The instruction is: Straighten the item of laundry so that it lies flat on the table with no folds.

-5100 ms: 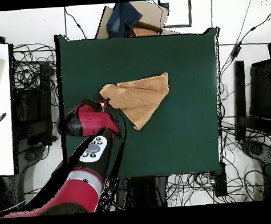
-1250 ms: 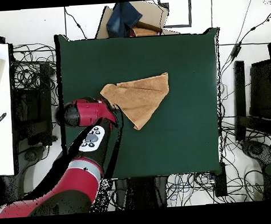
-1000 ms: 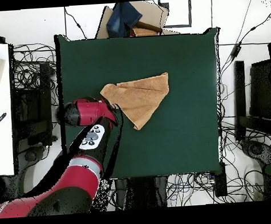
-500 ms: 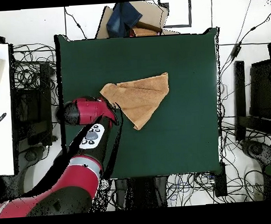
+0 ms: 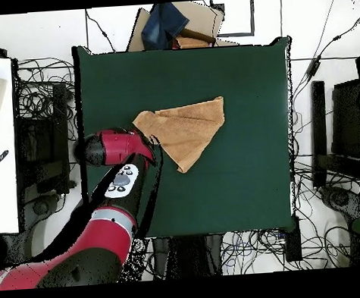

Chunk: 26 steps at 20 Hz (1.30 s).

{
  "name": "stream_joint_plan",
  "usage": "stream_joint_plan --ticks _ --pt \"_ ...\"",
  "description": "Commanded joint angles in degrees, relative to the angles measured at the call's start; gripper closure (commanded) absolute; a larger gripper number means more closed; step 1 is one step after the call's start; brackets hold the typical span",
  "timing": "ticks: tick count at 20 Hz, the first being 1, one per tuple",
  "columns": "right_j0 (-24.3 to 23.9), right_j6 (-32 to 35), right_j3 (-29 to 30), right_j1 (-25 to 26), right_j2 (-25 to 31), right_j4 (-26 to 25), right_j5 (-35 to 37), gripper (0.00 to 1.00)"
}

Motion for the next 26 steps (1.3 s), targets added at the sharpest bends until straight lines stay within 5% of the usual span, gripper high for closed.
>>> stream_joint_plan --ticks 1,13,26 --pt "0.0 12.8 -3.6 0.9 1.9 2.5 7.1 0.00" --pt "-0.3 14.0 -7.6 3.2 1.5 2.7 9.1 0.00" --pt "0.7 15.4 2.0 -4.1 1.2 2.2 8.3 0.00"
